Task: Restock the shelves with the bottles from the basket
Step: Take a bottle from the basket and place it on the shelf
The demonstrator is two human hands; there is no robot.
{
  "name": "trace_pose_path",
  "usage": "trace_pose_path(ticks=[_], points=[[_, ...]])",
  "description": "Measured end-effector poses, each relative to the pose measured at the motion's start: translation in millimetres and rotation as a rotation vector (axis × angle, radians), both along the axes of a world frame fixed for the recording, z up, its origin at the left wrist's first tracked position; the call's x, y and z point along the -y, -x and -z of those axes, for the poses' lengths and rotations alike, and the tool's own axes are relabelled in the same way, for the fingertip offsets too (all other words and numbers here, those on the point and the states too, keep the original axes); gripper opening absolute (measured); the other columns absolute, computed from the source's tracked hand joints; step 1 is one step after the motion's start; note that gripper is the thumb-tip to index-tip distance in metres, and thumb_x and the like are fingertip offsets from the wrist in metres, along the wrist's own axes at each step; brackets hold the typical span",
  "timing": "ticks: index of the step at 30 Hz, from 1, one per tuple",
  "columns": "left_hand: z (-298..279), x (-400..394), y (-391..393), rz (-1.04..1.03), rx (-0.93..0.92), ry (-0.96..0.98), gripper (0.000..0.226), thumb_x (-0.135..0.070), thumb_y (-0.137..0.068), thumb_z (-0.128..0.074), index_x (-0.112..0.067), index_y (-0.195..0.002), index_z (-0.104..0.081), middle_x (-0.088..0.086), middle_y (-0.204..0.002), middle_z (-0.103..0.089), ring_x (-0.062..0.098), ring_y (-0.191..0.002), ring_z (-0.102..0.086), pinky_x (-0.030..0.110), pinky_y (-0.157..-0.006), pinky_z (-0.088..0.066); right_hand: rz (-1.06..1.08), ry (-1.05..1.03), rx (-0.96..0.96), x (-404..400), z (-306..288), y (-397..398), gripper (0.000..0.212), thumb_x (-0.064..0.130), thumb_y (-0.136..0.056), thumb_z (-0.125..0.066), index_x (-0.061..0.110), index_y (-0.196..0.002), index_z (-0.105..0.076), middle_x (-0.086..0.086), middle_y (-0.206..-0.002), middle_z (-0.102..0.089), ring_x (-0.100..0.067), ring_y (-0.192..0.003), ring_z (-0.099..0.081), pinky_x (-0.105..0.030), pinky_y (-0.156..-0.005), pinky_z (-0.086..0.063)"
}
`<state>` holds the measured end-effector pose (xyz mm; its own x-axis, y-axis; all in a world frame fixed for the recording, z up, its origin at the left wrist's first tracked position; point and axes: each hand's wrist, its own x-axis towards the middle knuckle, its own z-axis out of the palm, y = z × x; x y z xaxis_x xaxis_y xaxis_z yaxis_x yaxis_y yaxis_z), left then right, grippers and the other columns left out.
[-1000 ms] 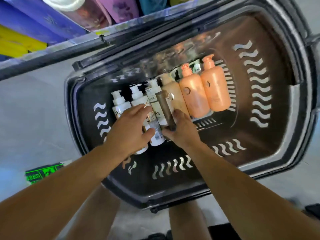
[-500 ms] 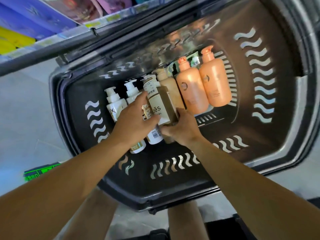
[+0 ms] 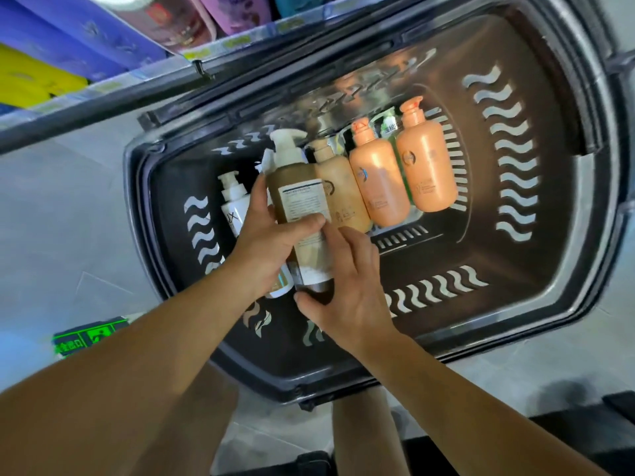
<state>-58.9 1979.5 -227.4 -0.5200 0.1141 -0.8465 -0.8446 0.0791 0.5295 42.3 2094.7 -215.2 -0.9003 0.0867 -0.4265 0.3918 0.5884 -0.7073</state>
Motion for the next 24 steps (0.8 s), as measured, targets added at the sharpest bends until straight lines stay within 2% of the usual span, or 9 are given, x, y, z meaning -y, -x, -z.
trace_pose_path(ticks=[3, 5, 7, 9, 10, 14, 20, 22, 24], points=[[-1.0, -1.4, 1.8, 0.059, -0.045, 0.011, 0.089, -0.001, -0.079, -0.077, -0.034, -0.148, -0.032, 0.003, -0.118, -0.070, 0.019, -0.110, -0.068, 0.050, -0.096, -0.054, 0.083, 0.069, 0.109, 7.1, -3.1, 4.3, 0.098, 0.037, -0.069, -0.079, 0.016, -0.150, -0.028, -0.004, -0.143, -0.032, -0.026, -0.132, -0.038, -0.040, -0.107, -0.040], [-2.2, -1.0, 0.7, 0.086, -0.043, 0.012, 0.093, -0.012, -0.081, -0.076, -0.045, -0.150, -0.025, -0.001, -0.125, -0.066, 0.015, -0.112, -0.066, 0.049, -0.093, -0.055, 0.148, 0.062, 0.182, 9.6, -1.9, 10.1, 0.103, 0.035, -0.067, -0.085, 0.015, -0.149, -0.026, -0.004, -0.143, -0.033, -0.024, -0.132, -0.040, -0.039, -0.107, -0.042], [-6.2, 3.4, -0.5, 0.122, 0.009, -0.016, 0.090, -0.028, -0.079, -0.074, -0.056, -0.147, -0.023, -0.009, -0.132, -0.062, 0.011, -0.112, -0.066, 0.046, -0.086, -0.058, 0.326, 0.165, 0.246, 3.2, -0.2, 16.8, 0.094, 0.027, -0.067, -0.087, 0.018, -0.144, -0.033, -0.001, -0.133, -0.045, -0.021, -0.121, -0.053, -0.037, -0.097, -0.052], [-9.3, 9.8, -1.2, 0.133, 0.054, -0.037, 0.088, -0.032, -0.077, -0.075, -0.053, -0.147, -0.025, -0.012, -0.133, -0.060, 0.011, -0.111, -0.066, 0.044, -0.083, -0.059, 0.523, 0.395, 0.387, -12.0, 1.4, 21.8, 0.080, 0.021, -0.067, -0.086, 0.024, -0.136, -0.045, 0.005, -0.113, -0.064, -0.013, -0.102, -0.066, -0.030, -0.081, -0.059], [-9.1, 12.8, 0.0, 0.124, 0.056, -0.022, 0.086, -0.031, -0.079, -0.076, -0.048, -0.148, -0.028, -0.012, -0.130, -0.062, 0.012, -0.109, -0.067, 0.045, -0.085, -0.059, 0.571, 0.503, 0.462, -20.6, 3.1, 22.2, 0.074, 0.018, -0.068, -0.084, 0.025, -0.133, -0.049, 0.008, -0.105, -0.069, -0.010, -0.096, -0.069, -0.030, -0.080, -0.060], [-7.4, 11.8, 9.1, 0.163, 0.080, 0.015, 0.070, -0.027, -0.086, -0.075, -0.036, -0.145, -0.038, -0.005, -0.126, -0.065, 0.012, -0.110, -0.066, 0.047, -0.099, -0.050, 0.567, 0.733, 0.594, -42.3, 5.6, 18.0, 0.067, 0.007, -0.070, -0.075, 0.024, -0.132, -0.056, -0.003, -0.110, -0.073, -0.021, -0.105, -0.069, -0.049, -0.095, -0.054], [-9.7, 0.9, 13.4, 0.158, 0.052, -0.104, 0.074, -0.019, -0.069, -0.081, -0.029, -0.134, -0.048, 0.005, -0.112, -0.073, 0.021, -0.104, -0.071, 0.043, -0.088, -0.057, 0.487, 0.997, 0.646, -48.1, -1.1, 15.9, 0.064, 0.001, -0.071, -0.061, 0.012, -0.135, -0.055, -0.013, -0.116, -0.069, -0.029, -0.108, -0.066, -0.041, -0.089, -0.054], [-12.5, 2.1, 13.3, 0.151, 0.032, -0.103, 0.072, -0.015, -0.069, -0.082, -0.028, -0.132, -0.051, 0.005, -0.109, -0.074, 0.021, -0.101, -0.072, 0.043, -0.084, -0.059, 0.440, 0.988, 0.650, -48.4, -3.4, 16.6, 0.064, 0.001, -0.071, -0.060, 0.012, -0.134, -0.055, -0.010, -0.112, -0.070, -0.026, -0.106, -0.066, -0.037, -0.086, -0.054], [-15.7, 5.6, 12.9, 0.175, -0.001, -0.074, 0.068, -0.010, -0.071, -0.083, -0.027, -0.130, -0.053, 0.002, -0.107, -0.075, 0.019, -0.099, -0.072, 0.040, -0.079, -0.061, 0.378, 0.916, 0.656, -46.2, -7.7, 18.8, 0.066, 0.003, -0.070, -0.062, 0.016, -0.134, -0.055, -0.010, -0.114, -0.069, -0.025, -0.109, -0.065, -0.040, -0.091, -0.054]])
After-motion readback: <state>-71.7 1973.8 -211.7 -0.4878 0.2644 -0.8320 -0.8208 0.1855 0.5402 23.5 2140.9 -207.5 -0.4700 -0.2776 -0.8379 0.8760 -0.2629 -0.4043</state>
